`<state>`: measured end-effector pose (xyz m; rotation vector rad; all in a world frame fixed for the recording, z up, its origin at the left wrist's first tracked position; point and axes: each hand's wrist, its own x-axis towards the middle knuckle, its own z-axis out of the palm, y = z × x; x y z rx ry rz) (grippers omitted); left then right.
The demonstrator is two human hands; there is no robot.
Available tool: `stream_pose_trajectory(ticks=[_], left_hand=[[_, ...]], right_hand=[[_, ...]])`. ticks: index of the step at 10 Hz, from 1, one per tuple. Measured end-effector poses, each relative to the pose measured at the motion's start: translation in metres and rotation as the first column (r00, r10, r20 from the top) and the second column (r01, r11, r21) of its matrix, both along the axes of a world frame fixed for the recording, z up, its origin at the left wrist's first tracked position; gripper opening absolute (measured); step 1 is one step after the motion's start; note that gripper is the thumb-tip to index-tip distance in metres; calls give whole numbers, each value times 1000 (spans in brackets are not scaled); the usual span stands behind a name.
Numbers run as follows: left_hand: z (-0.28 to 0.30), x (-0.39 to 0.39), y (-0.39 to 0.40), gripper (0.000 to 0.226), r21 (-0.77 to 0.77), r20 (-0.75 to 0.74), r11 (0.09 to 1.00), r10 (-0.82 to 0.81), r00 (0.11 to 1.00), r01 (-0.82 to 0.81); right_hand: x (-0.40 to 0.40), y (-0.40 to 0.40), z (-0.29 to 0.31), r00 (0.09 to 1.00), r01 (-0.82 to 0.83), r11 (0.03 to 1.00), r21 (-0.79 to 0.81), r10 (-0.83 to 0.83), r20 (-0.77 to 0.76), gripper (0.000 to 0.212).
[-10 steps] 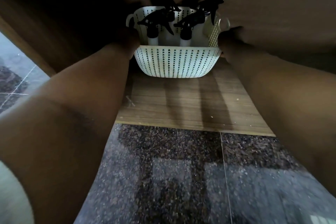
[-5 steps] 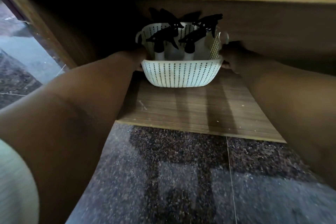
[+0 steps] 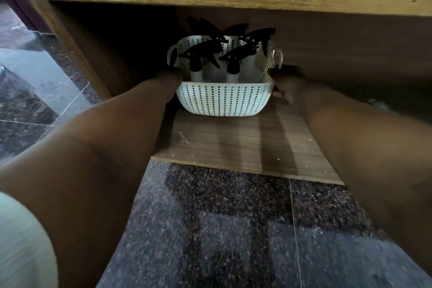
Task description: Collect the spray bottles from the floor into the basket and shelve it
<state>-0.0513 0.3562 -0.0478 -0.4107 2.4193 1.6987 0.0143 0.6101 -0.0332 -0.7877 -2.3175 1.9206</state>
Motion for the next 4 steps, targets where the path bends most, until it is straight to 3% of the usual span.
stream_pose_trajectory(ticks=[1,2,4], left_hand=[[5,6,-2,22,46,24,999,18,1000,-20],[10,8,-11,35,53,44,998,-30,999,28],[33,54,-6,53,-118,80,990,-70,994,79]], right_hand=[[-1,6,-1,999,-32,996,-86,35,30,32],[2,11,5,993,-38,999,-28,41,108,58],[18,-17,17,988,-50,951,304,3,154,102]])
